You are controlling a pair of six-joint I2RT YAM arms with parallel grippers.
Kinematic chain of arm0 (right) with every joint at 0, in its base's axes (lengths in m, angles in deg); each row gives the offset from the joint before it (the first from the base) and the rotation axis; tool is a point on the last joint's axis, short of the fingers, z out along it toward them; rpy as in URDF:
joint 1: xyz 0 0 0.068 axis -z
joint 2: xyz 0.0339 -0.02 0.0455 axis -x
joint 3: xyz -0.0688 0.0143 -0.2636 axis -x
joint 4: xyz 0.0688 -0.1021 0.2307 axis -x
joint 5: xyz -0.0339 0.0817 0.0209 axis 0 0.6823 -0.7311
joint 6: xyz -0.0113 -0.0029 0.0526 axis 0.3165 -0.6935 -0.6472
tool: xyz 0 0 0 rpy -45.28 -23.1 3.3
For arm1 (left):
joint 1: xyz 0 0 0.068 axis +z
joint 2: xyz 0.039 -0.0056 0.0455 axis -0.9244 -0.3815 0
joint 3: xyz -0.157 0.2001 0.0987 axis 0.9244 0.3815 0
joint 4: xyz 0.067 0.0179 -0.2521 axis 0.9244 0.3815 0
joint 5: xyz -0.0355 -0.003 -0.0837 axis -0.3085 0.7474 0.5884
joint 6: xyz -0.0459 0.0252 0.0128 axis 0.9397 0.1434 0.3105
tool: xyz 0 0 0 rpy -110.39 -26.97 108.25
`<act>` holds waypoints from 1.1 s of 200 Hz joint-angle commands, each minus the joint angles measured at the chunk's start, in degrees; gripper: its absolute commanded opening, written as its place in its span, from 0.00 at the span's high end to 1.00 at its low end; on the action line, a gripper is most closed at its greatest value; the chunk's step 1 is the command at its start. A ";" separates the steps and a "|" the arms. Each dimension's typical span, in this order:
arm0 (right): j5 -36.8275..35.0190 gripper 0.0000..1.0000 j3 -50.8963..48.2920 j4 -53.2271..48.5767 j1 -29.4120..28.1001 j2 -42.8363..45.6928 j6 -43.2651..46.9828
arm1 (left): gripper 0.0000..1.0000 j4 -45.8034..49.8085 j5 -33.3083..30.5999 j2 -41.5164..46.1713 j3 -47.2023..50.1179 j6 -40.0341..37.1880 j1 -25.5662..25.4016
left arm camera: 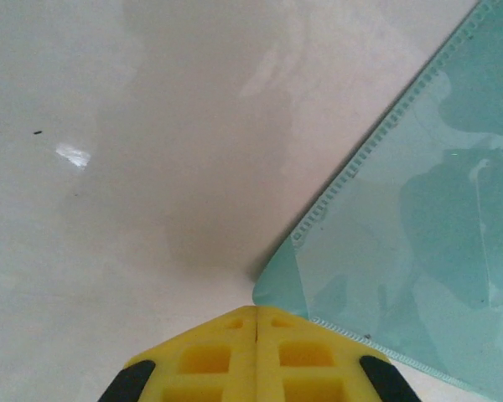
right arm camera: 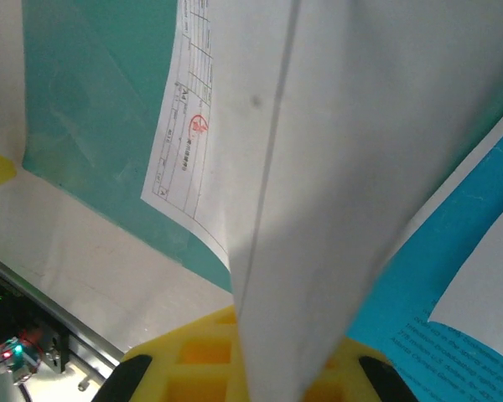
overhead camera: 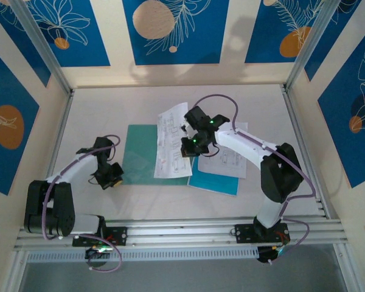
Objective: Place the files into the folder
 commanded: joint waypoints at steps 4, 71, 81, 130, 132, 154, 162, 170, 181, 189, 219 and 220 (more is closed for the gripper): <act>7.48 1.00 -3.70 6.90 2.01 0.10 -0.68 | 1.00 0.75 -0.42 -2.19 -0.99 -0.98 1.32; 14.08 1.00 -5.92 13.96 2.49 -3.46 2.33 | 1.00 -0.33 -2.15 -5.40 -2.81 -0.62 2.13; 14.26 1.00 -5.63 14.21 2.18 -4.08 2.42 | 1.00 -0.27 -2.43 -5.72 -3.15 -0.62 2.20; 14.88 1.00 -4.51 15.94 1.71 -6.82 0.90 | 1.00 -1.43 -2.30 -7.46 -2.85 -0.71 2.20; 14.95 1.00 -4.49 16.04 1.63 -6.88 0.82 | 1.00 -1.51 -2.29 -7.49 -2.78 -0.76 2.20; 16.12 1.00 -4.32 17.19 1.37 -7.87 0.04 | 1.00 -2.11 -2.08 -7.88 -2.13 -0.63 2.20; 16.31 1.00 -4.28 17.54 1.09 -8.18 -0.13 | 1.00 -2.29 -2.08 -7.96 -2.03 -0.63 2.16; 16.45 1.00 -4.25 17.91 0.92 -8.46 -0.28 | 1.00 -2.34 -2.08 -8.12 -2.03 -0.77 2.21; 16.55 1.00 -4.23 18.25 0.75 -9.06 -0.68 | 1.00 -2.33 -2.06 -8.35 -2.03 -0.96 2.25; 16.80 1.00 -4.43 18.75 0.66 -9.50 -1.09 | 1.00 -2.30 -2.08 -8.49 -2.03 -1.10 2.20; 17.43 1.00 -4.92 20.78 0.33 -10.56 -2.69 | 1.00 -2.05 -2.08 -8.67 -2.03 -1.49 2.21; 17.43 1.00 -4.96 20.84 0.32 -10.68 -2.72 | 1.00 -2.10 -2.04 -8.67 -2.03 -1.50 2.21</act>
